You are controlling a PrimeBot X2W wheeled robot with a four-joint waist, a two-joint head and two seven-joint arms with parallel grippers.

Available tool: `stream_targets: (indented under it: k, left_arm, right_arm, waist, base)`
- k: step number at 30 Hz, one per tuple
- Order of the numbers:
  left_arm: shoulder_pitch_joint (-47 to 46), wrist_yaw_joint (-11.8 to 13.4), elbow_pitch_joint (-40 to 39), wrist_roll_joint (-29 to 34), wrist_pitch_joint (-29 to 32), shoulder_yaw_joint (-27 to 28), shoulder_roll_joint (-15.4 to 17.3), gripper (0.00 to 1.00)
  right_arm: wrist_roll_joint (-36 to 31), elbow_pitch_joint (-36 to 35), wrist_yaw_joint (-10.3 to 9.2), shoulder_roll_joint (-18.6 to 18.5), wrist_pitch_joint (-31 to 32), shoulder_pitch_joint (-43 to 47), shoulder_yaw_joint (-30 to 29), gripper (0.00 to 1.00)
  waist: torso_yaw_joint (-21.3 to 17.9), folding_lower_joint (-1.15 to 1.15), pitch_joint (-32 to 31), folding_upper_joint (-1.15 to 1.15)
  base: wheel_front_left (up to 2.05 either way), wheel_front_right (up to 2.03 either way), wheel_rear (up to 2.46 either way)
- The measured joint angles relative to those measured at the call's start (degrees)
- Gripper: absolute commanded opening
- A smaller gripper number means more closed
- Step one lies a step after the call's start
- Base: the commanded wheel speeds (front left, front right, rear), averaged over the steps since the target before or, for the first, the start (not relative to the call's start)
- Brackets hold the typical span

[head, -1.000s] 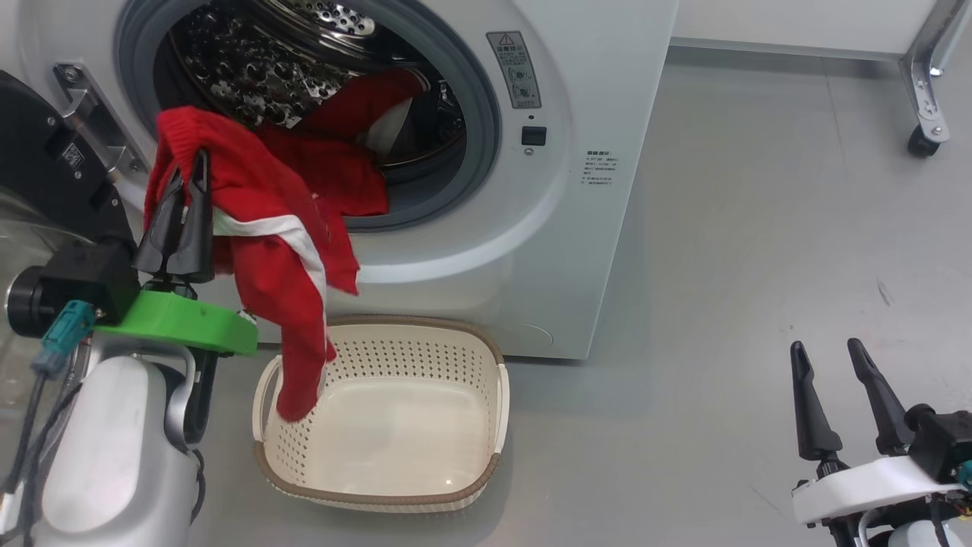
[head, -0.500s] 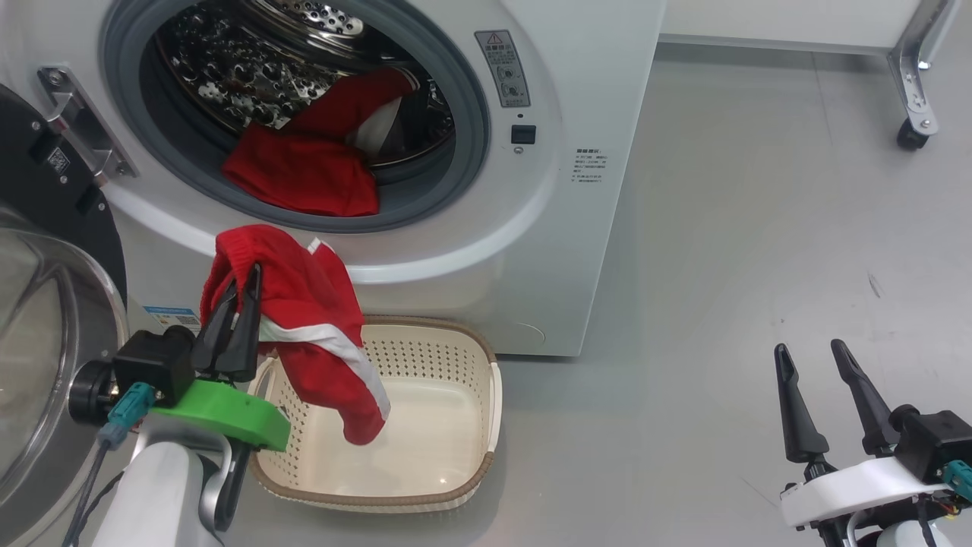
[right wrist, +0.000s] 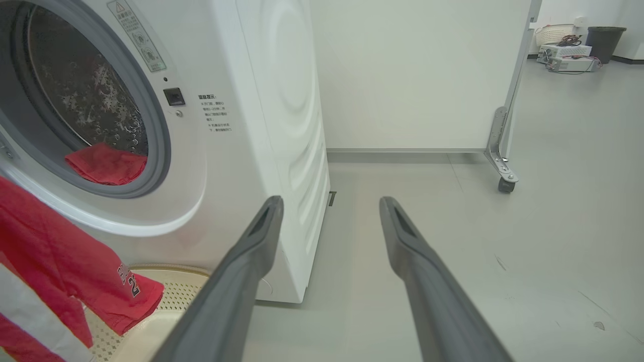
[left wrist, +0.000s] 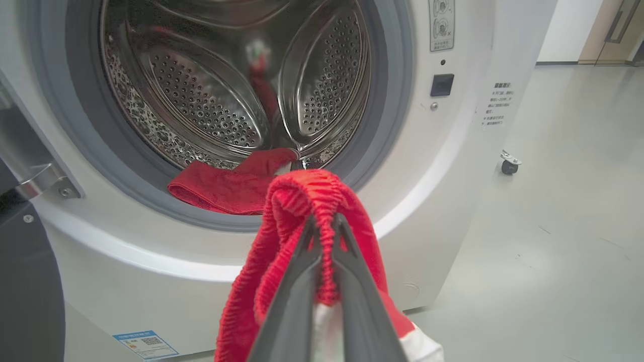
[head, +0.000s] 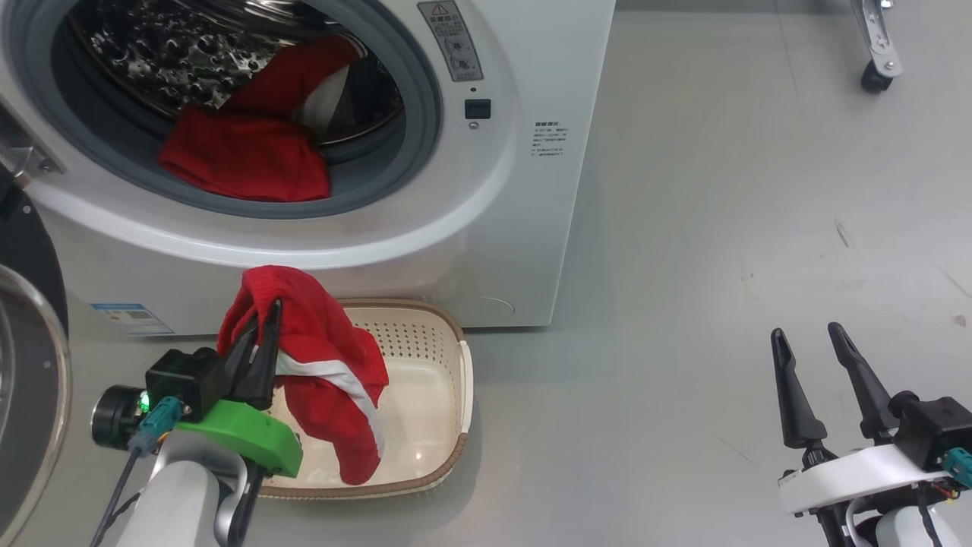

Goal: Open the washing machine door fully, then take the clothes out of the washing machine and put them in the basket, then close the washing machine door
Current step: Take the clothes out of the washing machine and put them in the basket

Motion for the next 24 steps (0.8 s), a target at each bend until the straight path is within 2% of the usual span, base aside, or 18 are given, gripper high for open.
stream_targets:
  k: [11, 24]
  left_arm:
    - [-0.5, 0.0, 5.5, 0.3, 0.0, -0.5, -0.3, 0.0]
    - [-5.8, 0.1, 13.4, 0.2, 1.1, 1.0, -0.3, 0.0]
  right_arm:
    - [0.1, -0.9, 0.0, -0.2, 0.0, -2.5, 0.4, 1.0]
    - [0.7, -1.6, 0.0, -0.2, 0.0, -5.6, 1.0, 1.0]
  waist:
    - [-4.1, 0.0, 4.5, 0.0]
    - [-9.3, 0.0, 11.0, 0.0]
  base:
    - [0.0, 0.0, 0.0]
    - [0.0, 0.0, 0.0]
